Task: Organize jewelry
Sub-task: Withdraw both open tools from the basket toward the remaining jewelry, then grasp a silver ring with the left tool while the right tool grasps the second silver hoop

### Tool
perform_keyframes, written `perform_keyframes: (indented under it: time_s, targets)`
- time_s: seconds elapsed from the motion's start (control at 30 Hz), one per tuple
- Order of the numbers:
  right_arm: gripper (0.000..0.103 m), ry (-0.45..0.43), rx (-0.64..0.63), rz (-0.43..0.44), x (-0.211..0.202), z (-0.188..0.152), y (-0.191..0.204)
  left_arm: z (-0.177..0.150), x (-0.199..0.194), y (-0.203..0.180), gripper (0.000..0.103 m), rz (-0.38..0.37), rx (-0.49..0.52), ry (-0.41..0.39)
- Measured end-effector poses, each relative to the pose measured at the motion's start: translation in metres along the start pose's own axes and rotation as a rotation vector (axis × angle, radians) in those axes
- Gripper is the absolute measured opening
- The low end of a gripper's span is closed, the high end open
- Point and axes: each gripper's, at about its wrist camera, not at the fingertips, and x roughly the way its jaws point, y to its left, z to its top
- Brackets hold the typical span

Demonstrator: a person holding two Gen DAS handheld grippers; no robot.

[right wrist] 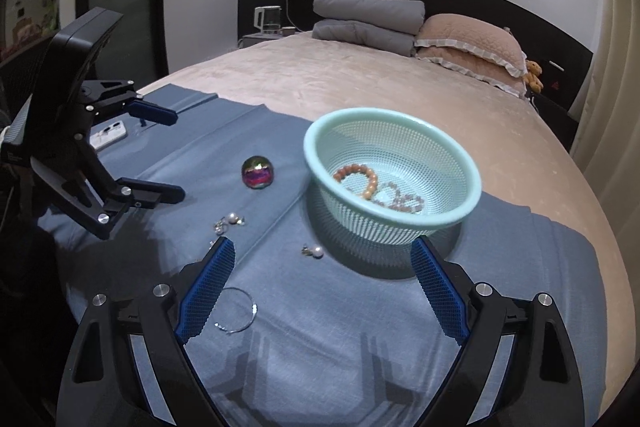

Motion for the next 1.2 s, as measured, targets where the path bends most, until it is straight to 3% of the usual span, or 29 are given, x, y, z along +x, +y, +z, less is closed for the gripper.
perform_keyframes:
  time_s: [0.3,0.5,0.67,0.77,0.87,0.93,1.07,1.2]
  targets:
    - [0.085,0.076,-0.078,0.098,0.035,-0.039,0.044,-0.020,0.031,-0.005,0.093,-0.055,-0.019,0.058]
    - [0.084,0.099,-0.043,0.130,0.054,-0.054,0.053,-0.020,0.057,0.000,0.081,-0.101,-0.059,0.116]
    - [0.076,0.116,0.010,0.139,0.067,-0.060,0.051,-0.022,0.072,0.006,0.072,-0.177,-0.123,0.161]
    - [0.073,0.105,0.021,0.126,0.070,-0.063,0.053,-0.023,0.073,-0.002,0.057,-0.186,-0.095,0.154]
    - [0.059,0.107,0.045,0.107,0.070,-0.063,0.049,-0.025,0.073,-0.011,0.051,-0.152,-0.053,0.150]
    - [0.042,0.110,0.072,0.096,0.069,-0.063,0.043,-0.025,0.072,-0.010,0.046,-0.161,-0.069,0.152]
    - [0.041,0.119,0.064,0.084,0.068,-0.061,0.045,-0.024,0.072,-0.012,0.040,-0.178,-0.076,0.160]
    - [0.041,0.125,0.074,0.090,0.065,-0.063,0.042,-0.022,0.074,-0.013,0.024,-0.204,-0.085,0.153]
